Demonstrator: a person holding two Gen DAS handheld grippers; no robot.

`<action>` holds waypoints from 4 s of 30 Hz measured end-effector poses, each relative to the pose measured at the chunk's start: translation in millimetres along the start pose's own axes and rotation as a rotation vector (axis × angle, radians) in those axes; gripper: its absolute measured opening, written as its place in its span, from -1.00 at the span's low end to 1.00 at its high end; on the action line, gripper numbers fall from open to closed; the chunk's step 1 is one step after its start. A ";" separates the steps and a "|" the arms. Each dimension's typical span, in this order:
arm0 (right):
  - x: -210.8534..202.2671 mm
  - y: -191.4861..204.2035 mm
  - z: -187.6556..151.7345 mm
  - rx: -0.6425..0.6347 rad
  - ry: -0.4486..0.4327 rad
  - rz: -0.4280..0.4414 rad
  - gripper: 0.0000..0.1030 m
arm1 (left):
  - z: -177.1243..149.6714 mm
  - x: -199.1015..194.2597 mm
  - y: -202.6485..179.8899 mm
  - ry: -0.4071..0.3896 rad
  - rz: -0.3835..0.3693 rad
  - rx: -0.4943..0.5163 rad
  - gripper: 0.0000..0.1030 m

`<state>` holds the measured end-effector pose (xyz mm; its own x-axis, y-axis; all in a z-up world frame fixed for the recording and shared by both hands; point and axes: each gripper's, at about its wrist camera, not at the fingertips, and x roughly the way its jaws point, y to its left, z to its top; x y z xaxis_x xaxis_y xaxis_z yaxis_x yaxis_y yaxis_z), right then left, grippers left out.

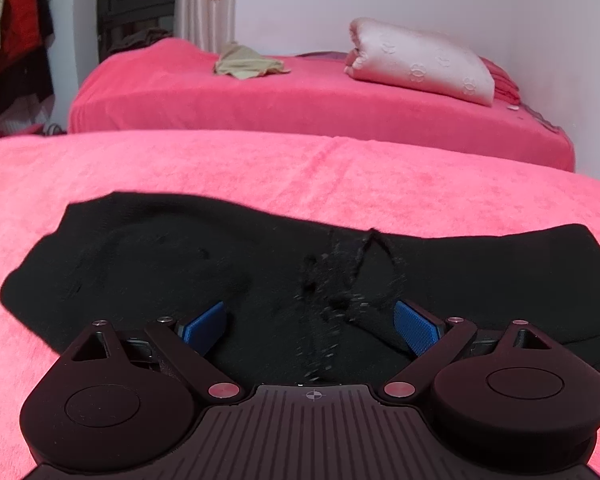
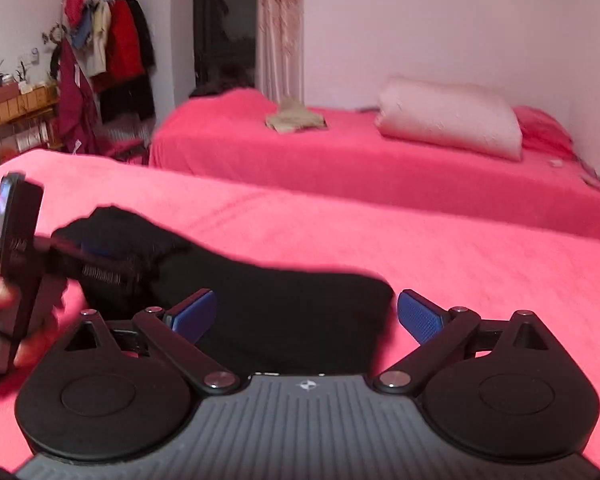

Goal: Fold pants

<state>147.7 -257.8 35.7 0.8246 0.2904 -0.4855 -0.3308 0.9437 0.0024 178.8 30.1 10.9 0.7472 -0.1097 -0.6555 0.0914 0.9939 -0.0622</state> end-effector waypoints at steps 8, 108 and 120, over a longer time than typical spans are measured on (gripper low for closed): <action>60.5 12.0 -27.2 -0.180 0.233 -0.036 0.90 | -10.0 -33.2 41.4 -0.020 -0.144 -0.103 1.00; 86.1 -63.9 2.3 0.632 0.280 0.357 -0.60 | -3.3 -38.6 22.0 -0.041 -0.412 -0.225 1.00; 19.8 -87.6 -14.5 0.451 0.206 0.156 -0.57 | 0.2 -37.3 -15.8 0.034 -0.488 -0.120 1.00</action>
<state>186.3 -337.0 13.2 0.6587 0.4390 -0.6111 -0.1748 0.8793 0.4431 149.7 18.5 36.5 0.6139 -0.5638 -0.5525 0.3470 0.8214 -0.4527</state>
